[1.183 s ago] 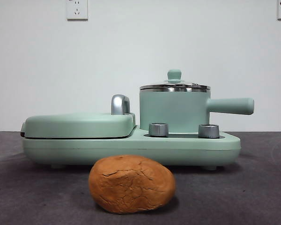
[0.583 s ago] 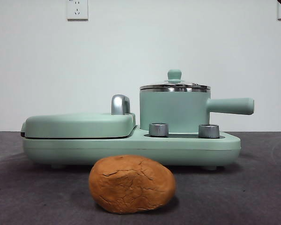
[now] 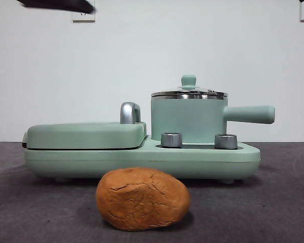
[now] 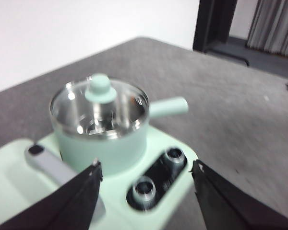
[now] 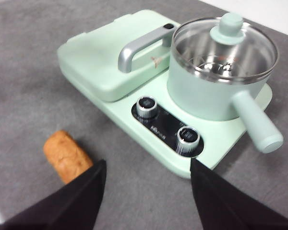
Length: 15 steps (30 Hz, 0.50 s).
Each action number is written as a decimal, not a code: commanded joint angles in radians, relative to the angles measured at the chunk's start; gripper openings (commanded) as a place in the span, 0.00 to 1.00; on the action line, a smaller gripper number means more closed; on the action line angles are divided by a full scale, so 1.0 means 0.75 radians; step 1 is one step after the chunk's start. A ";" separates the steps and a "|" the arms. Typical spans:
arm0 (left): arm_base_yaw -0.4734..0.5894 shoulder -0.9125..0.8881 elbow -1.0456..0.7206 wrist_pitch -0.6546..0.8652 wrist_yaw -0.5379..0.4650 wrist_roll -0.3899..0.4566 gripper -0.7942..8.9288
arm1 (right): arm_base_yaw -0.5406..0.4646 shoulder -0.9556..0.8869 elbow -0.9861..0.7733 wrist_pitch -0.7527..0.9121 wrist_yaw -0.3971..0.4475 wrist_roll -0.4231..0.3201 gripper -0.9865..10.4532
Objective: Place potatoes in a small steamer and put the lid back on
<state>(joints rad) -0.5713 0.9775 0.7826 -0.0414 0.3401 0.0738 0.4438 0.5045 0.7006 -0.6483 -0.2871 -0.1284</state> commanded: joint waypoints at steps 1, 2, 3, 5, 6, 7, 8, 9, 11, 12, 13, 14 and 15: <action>-0.034 0.163 0.052 0.173 -0.038 -0.056 0.40 | 0.007 0.004 0.025 0.044 0.002 0.046 0.33; -0.043 0.221 0.070 0.211 -0.041 -0.056 0.40 | 0.007 0.004 0.025 0.057 0.001 0.055 0.33; -0.051 0.270 0.089 0.235 -0.041 -0.057 0.40 | 0.007 0.004 0.025 0.066 0.001 0.058 0.33; -0.073 0.384 0.146 0.270 -0.041 -0.055 0.40 | 0.007 0.004 0.025 0.087 0.005 0.059 0.33; -0.080 0.431 0.175 0.277 -0.042 -0.055 0.40 | 0.007 0.005 0.025 0.095 0.008 0.059 0.33; -0.087 0.483 0.210 0.286 -0.042 -0.055 0.40 | 0.007 0.004 0.025 0.103 0.011 0.059 0.33; -0.092 0.535 0.246 0.297 -0.042 -0.055 0.40 | 0.007 0.004 0.025 0.108 0.011 0.059 0.33; -0.096 0.580 0.279 0.302 -0.042 -0.055 0.40 | 0.007 0.004 0.025 0.112 0.011 0.059 0.33; -0.105 0.678 0.358 0.307 -0.043 -0.051 0.40 | 0.007 0.005 0.025 0.114 0.011 0.058 0.33; -0.107 0.718 0.394 0.306 -0.043 -0.048 0.40 | 0.007 0.005 0.025 0.114 0.010 0.058 0.33; -0.109 0.764 0.436 0.307 -0.046 -0.045 0.40 | 0.007 0.005 0.025 0.114 0.010 0.059 0.33; -0.111 0.808 0.478 0.308 -0.048 -0.043 0.40 | 0.007 0.005 0.025 0.115 0.010 0.059 0.33; -0.111 0.849 0.519 0.307 -0.052 -0.042 0.40 | 0.007 0.004 0.025 0.114 0.010 0.060 0.33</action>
<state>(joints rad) -0.6445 1.5764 1.1229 0.1722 0.3065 0.0368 0.4438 0.5045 0.7006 -0.5720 -0.2832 -0.0963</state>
